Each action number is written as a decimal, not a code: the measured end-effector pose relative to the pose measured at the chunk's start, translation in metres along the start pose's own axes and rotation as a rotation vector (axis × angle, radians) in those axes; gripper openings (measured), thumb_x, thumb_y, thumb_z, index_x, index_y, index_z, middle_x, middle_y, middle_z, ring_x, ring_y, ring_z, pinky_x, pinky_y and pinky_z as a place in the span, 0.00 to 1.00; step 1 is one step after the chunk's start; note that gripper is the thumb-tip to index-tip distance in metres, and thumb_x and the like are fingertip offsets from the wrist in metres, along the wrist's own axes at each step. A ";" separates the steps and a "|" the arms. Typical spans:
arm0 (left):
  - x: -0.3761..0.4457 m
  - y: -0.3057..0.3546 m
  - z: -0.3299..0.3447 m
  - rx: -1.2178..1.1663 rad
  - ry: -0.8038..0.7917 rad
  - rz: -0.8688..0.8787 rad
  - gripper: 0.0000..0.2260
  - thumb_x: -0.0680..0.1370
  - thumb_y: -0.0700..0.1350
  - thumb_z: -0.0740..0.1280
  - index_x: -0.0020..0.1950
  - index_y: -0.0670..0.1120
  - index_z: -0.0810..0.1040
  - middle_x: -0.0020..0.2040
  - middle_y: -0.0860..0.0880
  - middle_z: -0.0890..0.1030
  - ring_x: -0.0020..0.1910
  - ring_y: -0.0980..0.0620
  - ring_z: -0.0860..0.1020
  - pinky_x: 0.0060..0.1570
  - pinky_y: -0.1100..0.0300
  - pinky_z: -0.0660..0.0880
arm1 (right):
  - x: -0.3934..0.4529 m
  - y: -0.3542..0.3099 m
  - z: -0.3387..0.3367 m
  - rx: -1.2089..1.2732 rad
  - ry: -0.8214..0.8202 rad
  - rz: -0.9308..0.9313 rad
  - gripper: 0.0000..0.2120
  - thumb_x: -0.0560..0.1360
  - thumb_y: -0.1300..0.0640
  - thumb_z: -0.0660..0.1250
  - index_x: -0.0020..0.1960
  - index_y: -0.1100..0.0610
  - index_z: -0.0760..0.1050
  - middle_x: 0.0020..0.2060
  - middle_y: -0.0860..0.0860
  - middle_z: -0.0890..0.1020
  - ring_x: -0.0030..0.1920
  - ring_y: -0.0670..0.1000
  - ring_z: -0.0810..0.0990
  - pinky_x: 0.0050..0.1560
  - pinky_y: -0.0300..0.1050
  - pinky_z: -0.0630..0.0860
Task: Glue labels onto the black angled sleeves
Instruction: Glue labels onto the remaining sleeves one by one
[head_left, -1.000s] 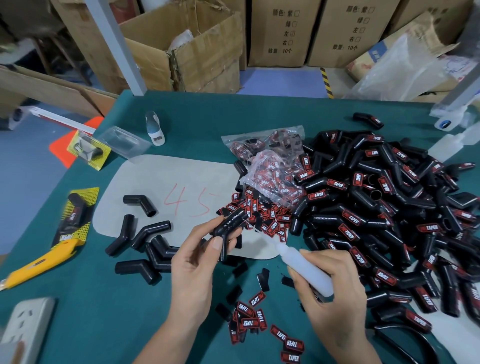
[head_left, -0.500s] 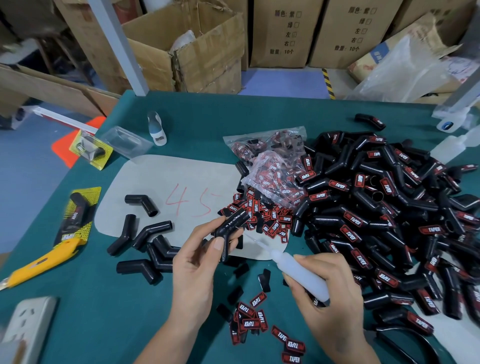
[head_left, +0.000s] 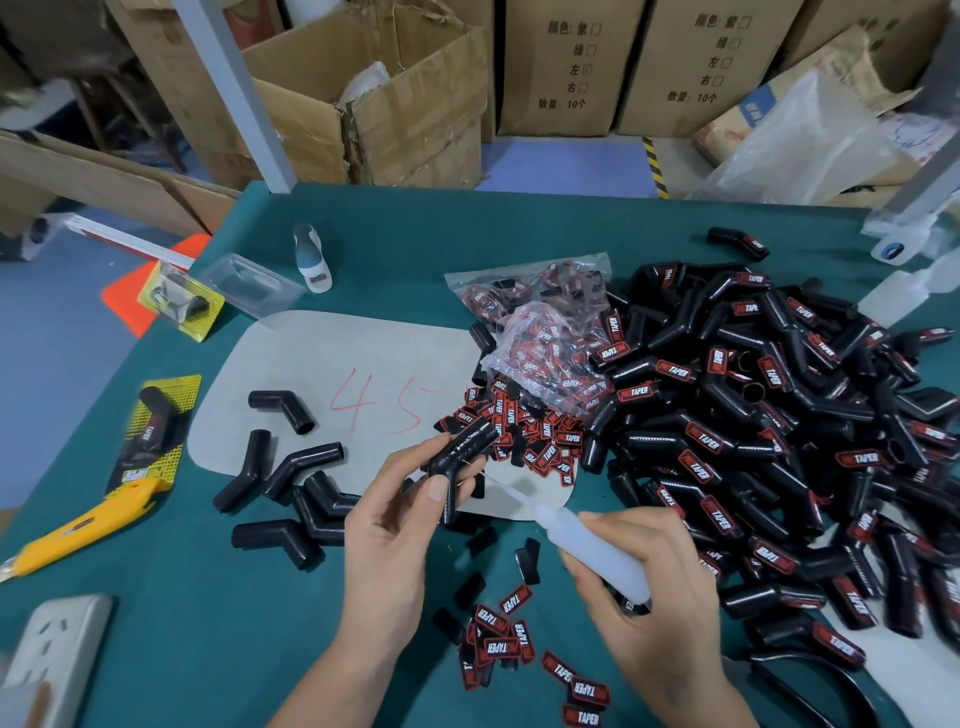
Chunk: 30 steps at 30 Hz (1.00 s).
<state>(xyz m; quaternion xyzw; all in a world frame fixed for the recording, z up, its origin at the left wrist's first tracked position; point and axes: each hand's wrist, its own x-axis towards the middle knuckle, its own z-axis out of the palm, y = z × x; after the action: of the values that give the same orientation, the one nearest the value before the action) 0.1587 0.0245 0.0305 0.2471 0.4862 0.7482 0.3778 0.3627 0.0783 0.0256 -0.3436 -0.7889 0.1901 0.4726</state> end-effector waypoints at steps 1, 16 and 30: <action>0.000 -0.001 0.000 0.004 -0.001 -0.001 0.20 0.77 0.56 0.77 0.65 0.48 0.84 0.60 0.39 0.85 0.58 0.42 0.85 0.57 0.58 0.81 | 0.000 0.000 -0.001 -0.001 0.004 0.006 0.14 0.76 0.53 0.73 0.60 0.52 0.76 0.54 0.43 0.79 0.49 0.40 0.81 0.34 0.44 0.78; 0.010 -0.006 -0.002 -0.082 0.008 -0.113 0.15 0.79 0.37 0.70 0.64 0.49 0.85 0.63 0.42 0.84 0.59 0.46 0.85 0.58 0.59 0.80 | 0.007 0.012 -0.004 -0.135 -0.229 0.518 0.20 0.79 0.51 0.72 0.61 0.30 0.70 0.58 0.30 0.76 0.56 0.36 0.77 0.49 0.34 0.74; 0.018 -0.030 -0.013 0.267 -0.118 -0.051 0.14 0.76 0.47 0.72 0.62 0.53 0.83 0.52 0.47 0.86 0.51 0.48 0.84 0.58 0.61 0.78 | 0.008 0.017 -0.004 -0.286 -0.274 0.579 0.16 0.78 0.42 0.70 0.59 0.42 0.65 0.53 0.38 0.74 0.51 0.48 0.78 0.45 0.53 0.78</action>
<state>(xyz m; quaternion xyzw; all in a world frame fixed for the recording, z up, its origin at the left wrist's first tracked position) 0.1482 0.0388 -0.0018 0.3264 0.5642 0.6514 0.3883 0.3696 0.0963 0.0218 -0.5870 -0.7337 0.2482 0.2358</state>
